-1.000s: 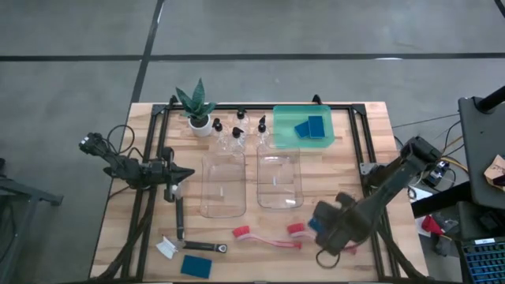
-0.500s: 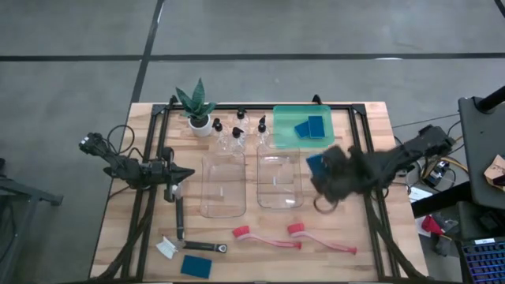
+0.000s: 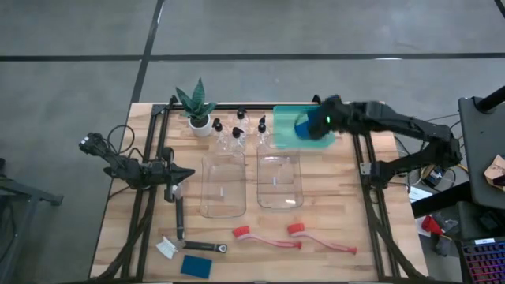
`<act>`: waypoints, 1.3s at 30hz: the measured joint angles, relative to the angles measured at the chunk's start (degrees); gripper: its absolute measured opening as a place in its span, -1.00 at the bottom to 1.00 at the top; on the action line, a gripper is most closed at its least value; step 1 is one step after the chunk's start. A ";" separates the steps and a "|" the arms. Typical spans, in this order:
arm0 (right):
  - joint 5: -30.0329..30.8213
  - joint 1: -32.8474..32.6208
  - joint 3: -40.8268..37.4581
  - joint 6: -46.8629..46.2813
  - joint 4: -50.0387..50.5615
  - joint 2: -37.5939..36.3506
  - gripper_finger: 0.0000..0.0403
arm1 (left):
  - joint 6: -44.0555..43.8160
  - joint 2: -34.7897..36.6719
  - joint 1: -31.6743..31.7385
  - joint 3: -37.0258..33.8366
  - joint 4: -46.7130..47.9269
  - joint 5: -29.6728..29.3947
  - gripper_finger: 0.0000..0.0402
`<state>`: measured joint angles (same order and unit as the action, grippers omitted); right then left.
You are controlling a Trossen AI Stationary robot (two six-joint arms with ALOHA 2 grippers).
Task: Pick & Place Kitchen Sink Supplies
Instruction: Put the blue sponge into the green bin
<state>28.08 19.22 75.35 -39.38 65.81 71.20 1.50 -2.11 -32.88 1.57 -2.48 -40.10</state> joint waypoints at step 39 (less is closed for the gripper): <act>-24.06 27.57 -0.04 19.52 -11.38 27.87 -0.96 | 0.00 0.00 0.00 0.01 -0.02 0.00 -0.99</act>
<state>4.02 46.78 75.31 -19.86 54.43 99.06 1.50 -2.11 -32.88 1.58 -2.50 -40.10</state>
